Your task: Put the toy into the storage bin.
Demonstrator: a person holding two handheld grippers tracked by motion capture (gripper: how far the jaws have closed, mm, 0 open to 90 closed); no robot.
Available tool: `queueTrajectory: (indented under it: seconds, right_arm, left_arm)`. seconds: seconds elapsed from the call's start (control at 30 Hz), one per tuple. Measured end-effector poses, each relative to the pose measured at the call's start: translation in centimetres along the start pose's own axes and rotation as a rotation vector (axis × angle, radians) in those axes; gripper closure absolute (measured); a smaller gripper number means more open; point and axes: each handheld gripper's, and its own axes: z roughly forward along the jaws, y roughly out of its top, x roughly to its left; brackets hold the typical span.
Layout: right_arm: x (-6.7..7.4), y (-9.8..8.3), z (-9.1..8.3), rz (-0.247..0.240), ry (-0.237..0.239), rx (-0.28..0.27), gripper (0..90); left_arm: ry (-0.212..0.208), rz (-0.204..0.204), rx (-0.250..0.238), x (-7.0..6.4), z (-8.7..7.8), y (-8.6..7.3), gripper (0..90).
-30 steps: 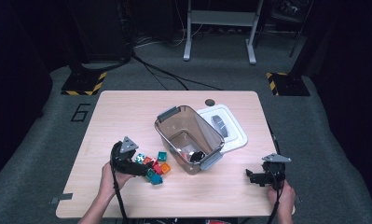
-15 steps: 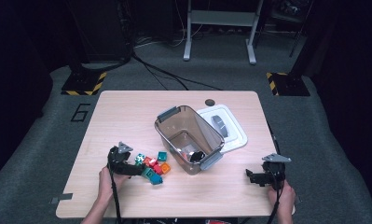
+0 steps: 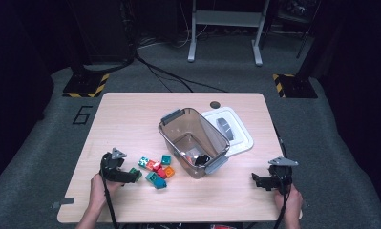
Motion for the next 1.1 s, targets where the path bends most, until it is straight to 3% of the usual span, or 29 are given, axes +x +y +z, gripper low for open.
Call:
queueTrajectory:
  seconds: [0.13,0.33,0.57,0.87,0.97,1.1]
  right_arm:
    - [0.0,0.0,0.0,0.000,0.000,0.000,0.0]
    - [0.0,0.0,0.0,0.000,0.000,0.000,0.0]
    - [0.0,0.0,0.0,0.000,0.000,0.000,0.0]
    - [0.0,0.0,0.0,0.000,0.000,0.000,0.0]
    - [0.0,0.0,0.0,0.000,0.000,0.000,0.0]
    - [0.0,0.0,0.0,0.000,0.000,0.000,0.0]
  left_arm:
    - [0.015,0.003,0.000,0.2,-0.5,-0.3,3.7]
    - [0.021,-0.060,-0.075,-0.1,-0.4,0.4,3.7]
    - [0.057,-0.058,-0.020,-0.8,1.2,0.8,4.0]
    - [0.102,-0.046,0.010,-0.3,0.3,-1.3,5.1]
    - [0.090,-0.051,0.008,0.0,-0.2,-1.9,9.0]
    - [0.057,-0.067,0.002,0.3,-0.7,-2.5,21.1]
